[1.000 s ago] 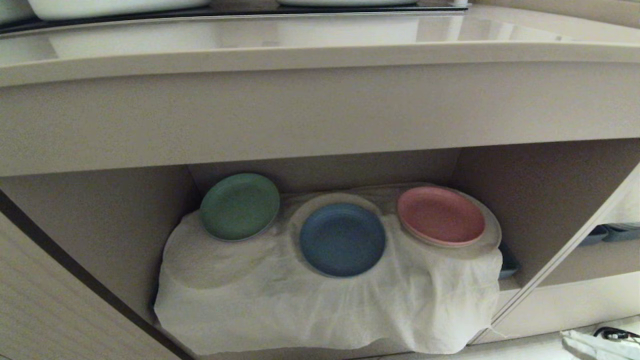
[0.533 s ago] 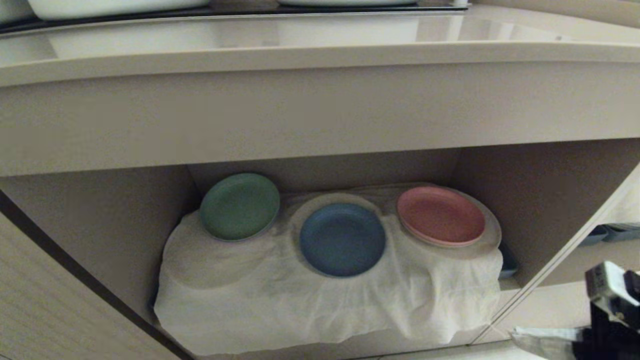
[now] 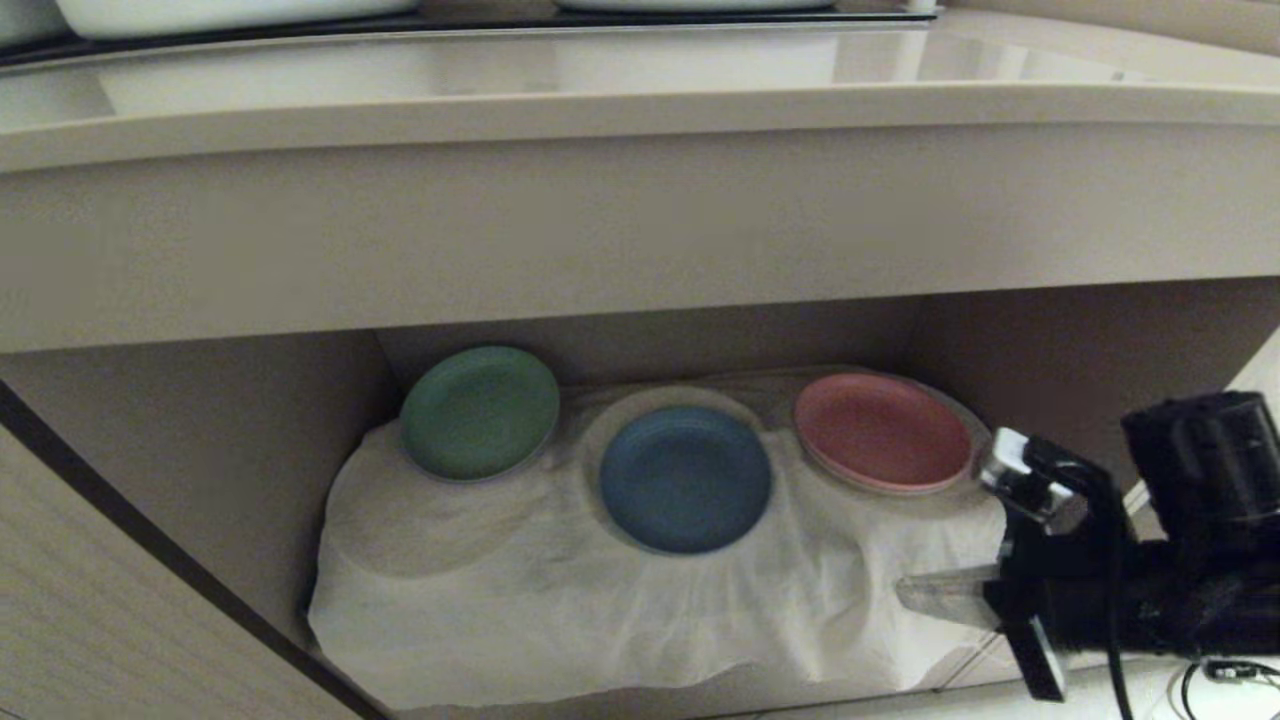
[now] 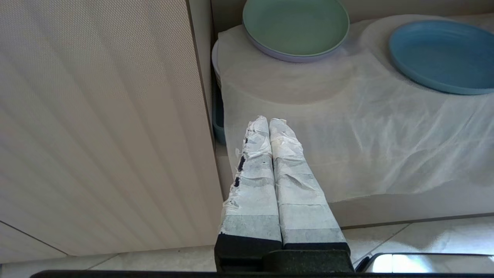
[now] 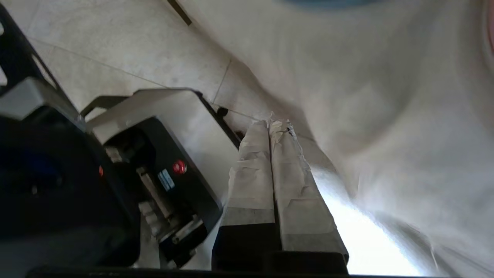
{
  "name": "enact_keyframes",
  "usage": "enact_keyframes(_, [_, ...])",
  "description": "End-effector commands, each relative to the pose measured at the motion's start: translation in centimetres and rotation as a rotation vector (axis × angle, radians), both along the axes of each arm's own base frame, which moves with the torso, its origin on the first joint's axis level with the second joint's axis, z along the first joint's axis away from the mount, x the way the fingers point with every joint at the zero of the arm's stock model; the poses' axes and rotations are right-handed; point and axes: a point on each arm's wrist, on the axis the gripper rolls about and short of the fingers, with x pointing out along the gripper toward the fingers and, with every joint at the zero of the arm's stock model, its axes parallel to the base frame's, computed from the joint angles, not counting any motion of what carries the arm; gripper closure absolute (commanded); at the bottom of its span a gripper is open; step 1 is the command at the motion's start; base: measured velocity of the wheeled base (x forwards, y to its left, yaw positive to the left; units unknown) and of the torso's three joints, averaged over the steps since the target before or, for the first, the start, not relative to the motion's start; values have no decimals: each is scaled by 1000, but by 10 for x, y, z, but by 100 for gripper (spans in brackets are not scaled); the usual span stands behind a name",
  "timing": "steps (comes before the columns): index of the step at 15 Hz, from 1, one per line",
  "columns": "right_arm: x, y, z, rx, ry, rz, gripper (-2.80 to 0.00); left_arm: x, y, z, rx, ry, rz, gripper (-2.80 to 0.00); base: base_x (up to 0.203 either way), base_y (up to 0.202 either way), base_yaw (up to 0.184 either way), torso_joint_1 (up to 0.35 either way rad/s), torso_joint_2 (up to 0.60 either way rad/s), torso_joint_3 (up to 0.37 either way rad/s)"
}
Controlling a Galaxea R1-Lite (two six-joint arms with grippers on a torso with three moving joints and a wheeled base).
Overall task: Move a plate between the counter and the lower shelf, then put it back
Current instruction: Pick up the plate in the cupboard
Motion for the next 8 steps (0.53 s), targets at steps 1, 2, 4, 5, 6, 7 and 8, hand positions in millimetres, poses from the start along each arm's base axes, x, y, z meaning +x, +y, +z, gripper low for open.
enact_keyframes(1, [17,13,-8,-14,36,22,0,0,0,0,0,0,0,0,0,0,0,0,0,0])
enact_keyframes(2, [23,17,-8,-21,39,22,0,0,0,0,0,0,0,0,0,0,0,0,0,0])
enact_keyframes(4, [32,30,-12,-81,35,-18,0,0,0,0,0,0,0,0,0,0,0,0,0,0])
enact_keyframes(5, [35,38,-12,-85,44,-39,0,0,0,0,0,0,0,0,0,0,0,0,0,0])
enact_keyframes(6, [39,46,-11,-74,59,-55,0,0,0,0,0,0,0,0,0,0,0,0,0,0])
enact_keyframes(7, [44,53,-11,-75,67,-81,0,0,0,0,0,0,0,0,0,0,0,0,0,0])
enact_keyframes(8, [48,61,-11,-86,64,-122,0,0,0,0,0,0,0,0,0,0,0,0,0,0])
